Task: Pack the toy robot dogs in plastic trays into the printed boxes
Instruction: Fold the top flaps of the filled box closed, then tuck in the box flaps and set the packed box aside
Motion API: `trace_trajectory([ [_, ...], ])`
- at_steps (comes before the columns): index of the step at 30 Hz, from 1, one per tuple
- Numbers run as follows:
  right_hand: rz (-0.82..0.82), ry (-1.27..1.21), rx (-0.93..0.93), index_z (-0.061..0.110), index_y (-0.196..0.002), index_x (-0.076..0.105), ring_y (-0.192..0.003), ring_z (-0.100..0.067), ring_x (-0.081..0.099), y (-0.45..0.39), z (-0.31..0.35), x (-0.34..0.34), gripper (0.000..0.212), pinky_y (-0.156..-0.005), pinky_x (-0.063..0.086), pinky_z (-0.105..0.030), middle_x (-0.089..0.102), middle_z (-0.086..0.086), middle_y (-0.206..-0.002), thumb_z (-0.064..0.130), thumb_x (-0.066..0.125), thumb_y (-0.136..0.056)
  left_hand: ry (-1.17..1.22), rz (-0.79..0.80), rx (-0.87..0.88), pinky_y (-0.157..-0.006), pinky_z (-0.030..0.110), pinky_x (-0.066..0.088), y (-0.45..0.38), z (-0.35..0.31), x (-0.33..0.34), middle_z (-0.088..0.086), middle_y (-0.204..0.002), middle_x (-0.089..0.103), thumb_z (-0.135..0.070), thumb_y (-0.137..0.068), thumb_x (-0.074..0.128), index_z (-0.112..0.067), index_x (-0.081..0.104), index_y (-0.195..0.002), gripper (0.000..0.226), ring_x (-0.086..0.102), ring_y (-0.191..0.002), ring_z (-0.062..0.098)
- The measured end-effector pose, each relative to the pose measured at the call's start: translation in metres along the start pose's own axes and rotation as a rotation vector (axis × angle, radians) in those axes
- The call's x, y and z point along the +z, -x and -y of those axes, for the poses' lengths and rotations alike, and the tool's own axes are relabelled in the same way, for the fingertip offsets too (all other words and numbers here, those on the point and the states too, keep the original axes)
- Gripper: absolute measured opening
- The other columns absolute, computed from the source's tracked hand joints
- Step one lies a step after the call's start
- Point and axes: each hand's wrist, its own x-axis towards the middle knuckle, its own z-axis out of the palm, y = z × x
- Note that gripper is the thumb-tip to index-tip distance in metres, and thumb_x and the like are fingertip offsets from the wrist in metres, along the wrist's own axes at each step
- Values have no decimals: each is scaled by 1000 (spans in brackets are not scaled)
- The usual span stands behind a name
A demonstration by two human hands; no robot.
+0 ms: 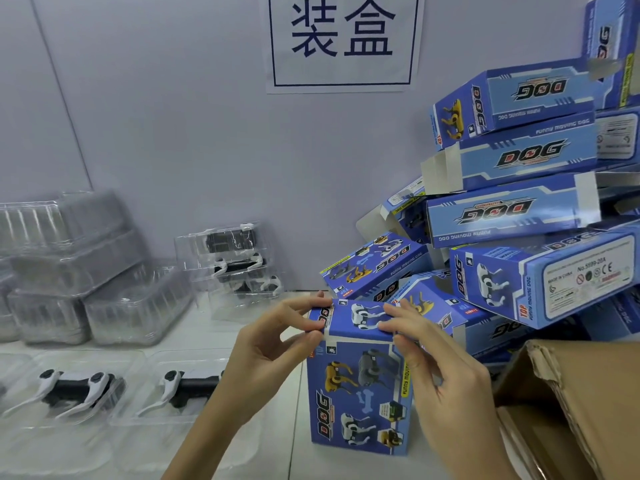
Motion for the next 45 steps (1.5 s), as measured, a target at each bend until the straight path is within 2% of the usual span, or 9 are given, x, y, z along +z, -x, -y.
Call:
trace_trajectory([
  [13, 46, -66, -43, 13, -106, 77, -137, -16, 58, 0, -11, -6, 19, -90, 61, -54, 70, 5, -133, 20, 76, -88, -73, 26, 78, -87, 39, 62, 0, 5, 4, 11, -139, 66, -33, -93, 79, -21, 70, -95, 15, 49, -144, 34],
  [23, 11, -126, 49, 18, -102, 77, -137, -9, 56, 5, -8, 1, 15, -96, 58, -47, 70, 12, -133, 23, 68, -91, -178, 108, -45, -102, 57, 53, 8, 12, 12, -5, -151, 55, -34, -93, 75, -28, 49, -115, 34, 59, -133, 27],
  [28, -34, -442, 357, 36, -131, 66, -131, -4, 60, 0, -9, -4, 36, -98, 54, -21, 66, 16, -136, 28, 61, -96, -53, 38, -125, -91, 65, 56, 5, 9, 9, 5, -134, 68, -26, -86, 84, -25, 52, -108, 39, 67, -119, 35],
  [31, -140, -432, 581, 32, -123, 67, -95, -15, 72, -3, -14, -7, 38, -79, 62, -33, 75, 12, -98, 47, 55, -91, 67, -106, -121, -82, 57, 61, 0, 7, 0, 16, -131, 68, -21, -77, 92, -18, 52, -107, 49, 71, -110, 42],
  [34, 104, -203, 856, 34, -112, 67, -61, -20, 61, -3, -15, -11, 62, -62, 51, -35, 63, 0, -63, 75, 36, -78, 226, -241, -120, -72, 45, 63, -4, 6, -10, 27, -124, 69, -27, -70, 98, -18, 53, -106, 58, 73, -97, 41],
  [37, 466, -486, 1304, 28, -100, 66, -62, -30, 66, -2, -4, -13, 82, -61, 51, -31, 71, -23, -82, 93, 35, -60, 356, -259, -76, -75, 43, 63, -5, 9, -18, 24, -117, 72, -19, -71, 96, -19, 52, -103, 54, 73, -91, 38],
  [39, 464, -906, 1521, 23, -121, 69, -55, -37, 67, -9, 0, -7, 91, -50, 56, -36, 69, -37, -102, 91, 43, -66, 401, -186, -45, -76, 42, 62, -4, 12, -22, 17, -114, 72, -5, -75, 85, -21, 53, -99, 44, 73, -92, 34],
  [41, 322, -1143, 1488, 15, -141, 63, -68, -41, 72, -15, -4, -7, 87, -50, 61, -42, 63, -36, -128, 72, 47, -78, 390, -79, -43, -74, 34, 61, 0, 12, -27, 10, -112, 70, 7, -74, 71, -23, 51, -94, 41, 71, -93, 26],
  [45, 355, -1223, 1460, 3, -113, 79, -103, -50, 72, -10, -10, -12, 99, -86, 60, -53, 68, -33, -126, 87, 39, -80, 401, 95, -103, -85, 32, 51, 3, 11, -35, 14, -131, 62, 0, -77, 85, -20, 49, -93, 44, 64, -106, 25],
])
